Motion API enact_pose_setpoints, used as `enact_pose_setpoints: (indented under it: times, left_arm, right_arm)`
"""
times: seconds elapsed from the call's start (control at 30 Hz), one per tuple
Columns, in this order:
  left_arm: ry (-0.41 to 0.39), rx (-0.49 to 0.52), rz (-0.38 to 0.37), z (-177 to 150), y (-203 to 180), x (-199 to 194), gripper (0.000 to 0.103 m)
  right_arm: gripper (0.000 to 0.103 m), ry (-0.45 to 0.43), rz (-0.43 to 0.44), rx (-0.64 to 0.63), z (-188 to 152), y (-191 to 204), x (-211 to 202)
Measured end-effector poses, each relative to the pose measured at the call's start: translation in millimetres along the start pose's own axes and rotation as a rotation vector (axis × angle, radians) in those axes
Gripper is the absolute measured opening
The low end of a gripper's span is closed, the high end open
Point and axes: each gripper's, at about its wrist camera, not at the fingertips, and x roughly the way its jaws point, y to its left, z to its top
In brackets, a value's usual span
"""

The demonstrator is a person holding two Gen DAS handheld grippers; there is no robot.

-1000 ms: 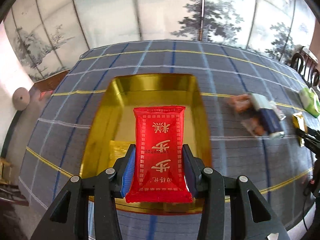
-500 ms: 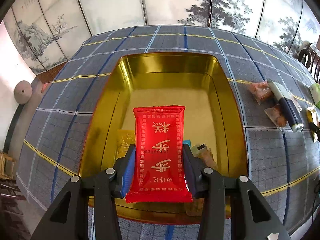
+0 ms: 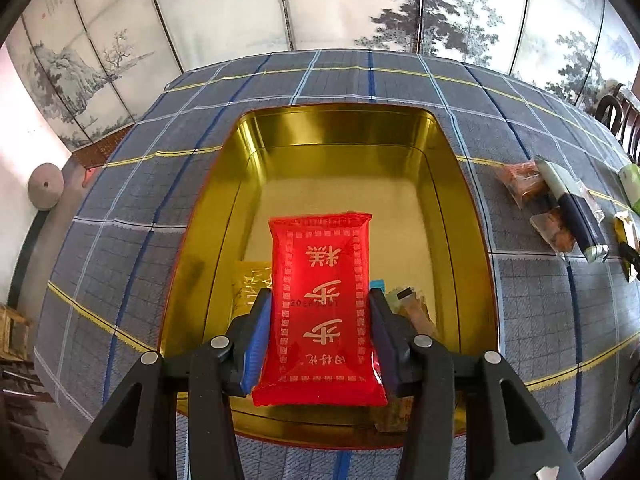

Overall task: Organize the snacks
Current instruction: 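Carry the red packet into the gold tin and open the left gripper, then carry the yellow bag toward the tin with the right gripper while the left gripper withdraws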

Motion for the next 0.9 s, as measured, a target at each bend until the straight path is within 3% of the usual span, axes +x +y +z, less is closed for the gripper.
enact_pose_setpoints:
  times: [0.47,0.9]
  left_arm:
    - [-0.008,0.017,0.009,0.1,-5.3,-8.2,0.049]
    - [-0.047,0.007,0.002,-2.4,-4.4,-27.2,0.060]
  right_arm:
    - [0.061,0.000,0.000,0.000,0.0,-0.1,0.0]
    - [0.060,0.000,-0.001,0.000,0.0,0.5,0.1]
